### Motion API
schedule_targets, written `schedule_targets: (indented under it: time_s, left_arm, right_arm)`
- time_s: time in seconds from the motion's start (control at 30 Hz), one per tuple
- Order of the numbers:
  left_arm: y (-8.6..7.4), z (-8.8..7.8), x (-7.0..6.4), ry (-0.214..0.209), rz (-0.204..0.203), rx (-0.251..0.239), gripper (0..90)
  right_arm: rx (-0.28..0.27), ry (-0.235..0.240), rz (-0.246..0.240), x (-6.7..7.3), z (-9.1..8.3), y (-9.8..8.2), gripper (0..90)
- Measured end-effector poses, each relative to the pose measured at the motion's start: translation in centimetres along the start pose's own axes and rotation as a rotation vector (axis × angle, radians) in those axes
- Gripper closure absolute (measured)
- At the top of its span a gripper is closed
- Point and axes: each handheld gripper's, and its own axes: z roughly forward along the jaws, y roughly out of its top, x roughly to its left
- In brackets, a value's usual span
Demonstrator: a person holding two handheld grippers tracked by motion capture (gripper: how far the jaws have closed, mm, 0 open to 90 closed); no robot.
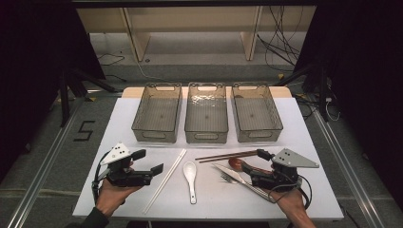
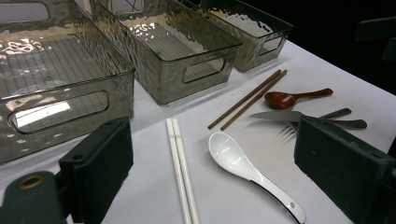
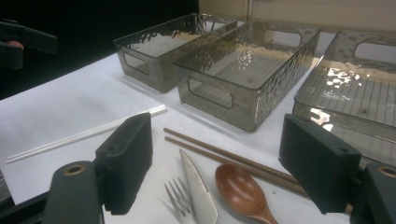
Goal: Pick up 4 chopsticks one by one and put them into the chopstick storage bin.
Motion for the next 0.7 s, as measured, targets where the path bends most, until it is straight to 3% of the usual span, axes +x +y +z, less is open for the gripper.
schedule_targets:
  time_s: [0.47, 0.6, 0.63, 0.67, 0.7]
  left_arm:
    - [0.2, 0.8, 0.5, 0.04, -0.037, 0.121, 14.0]
    - [0.4, 1.3, 0.5, 0.063, -0.024, 0.195, 15.5]
    - [0.4, 1.3, 0.5, 0.063, -0.024, 0.195, 15.6]
    - [0.3, 1.7, 0.5, 0.07, -0.022, 0.245, 15.8]
    - [0.3, 1.7, 0.5, 0.07, -0.022, 0.245, 15.9]
  right_arm:
    - [0.01, -0.009, 0.008, -0.2, -0.1, 0.2, 26.6]
    - [0.017, -0.011, 0.007, -0.2, -0.1, 0.3, 26.7]
    - [0.017, -0.01, 0.008, -0.2, -0.1, 0.3, 26.7]
    - [0.019, -0.01, 0.007, -0.2, -0.1, 0.3, 26.7]
    - [0.019, -0.008, 0.006, -0.3, -0.1, 0.3, 26.6]
